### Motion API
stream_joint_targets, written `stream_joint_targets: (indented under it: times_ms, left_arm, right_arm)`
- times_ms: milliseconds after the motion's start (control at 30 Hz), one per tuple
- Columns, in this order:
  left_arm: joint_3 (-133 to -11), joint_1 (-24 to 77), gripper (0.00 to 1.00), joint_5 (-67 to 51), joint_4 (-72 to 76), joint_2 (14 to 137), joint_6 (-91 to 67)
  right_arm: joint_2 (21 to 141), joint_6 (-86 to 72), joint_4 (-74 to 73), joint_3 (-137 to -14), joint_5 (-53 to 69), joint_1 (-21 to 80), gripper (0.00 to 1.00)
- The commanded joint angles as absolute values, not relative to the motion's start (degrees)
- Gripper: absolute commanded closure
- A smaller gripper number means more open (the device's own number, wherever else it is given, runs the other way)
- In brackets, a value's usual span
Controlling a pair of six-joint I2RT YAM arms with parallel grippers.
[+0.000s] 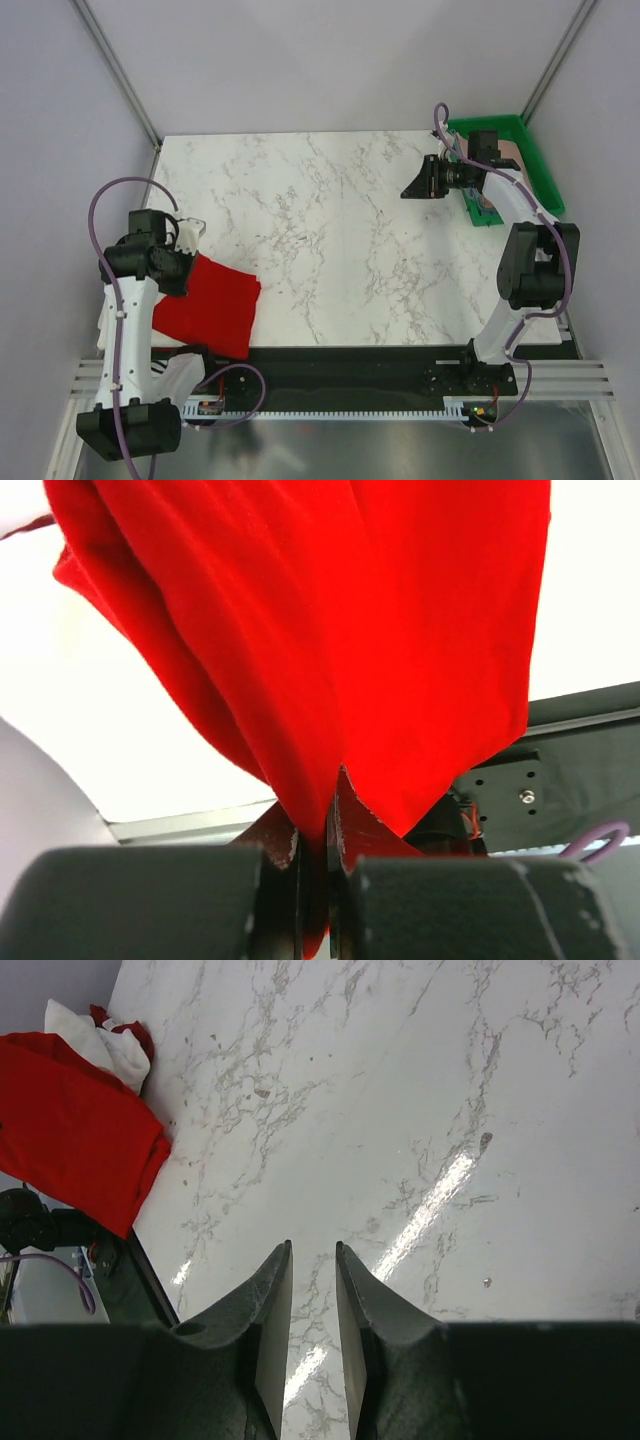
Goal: Fold and stack the t-shirts
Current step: Neatly place the folded tshirt to the corner
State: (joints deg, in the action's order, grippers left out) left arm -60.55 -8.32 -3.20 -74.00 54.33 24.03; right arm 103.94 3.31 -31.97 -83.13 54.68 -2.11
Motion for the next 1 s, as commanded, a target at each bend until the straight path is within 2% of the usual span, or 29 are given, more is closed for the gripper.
stream_joint_targets:
  times_ms: [0, 600, 967]
  left_arm:
    - [-62.57, -9.23, 0.98, 1.49, -74.62, 52.74, 26.72]
    - [-69.61, -14.94, 0.98, 4.75, -75.85, 50.10, 32.08]
    - [-74.35, -28.38, 0.98, 0.26, -71.90, 54.23, 41.21]
  right_arm:
    - [100.37, 5.36, -30.94, -82.27, 58.09, -2.37, 0.69]
    - [100.37, 5.45, -31.02, -81.83, 59.41, -2.55, 0.69]
    - [100.28, 4.83, -30.85, -81.47, 59.24, -2.55, 0.69]
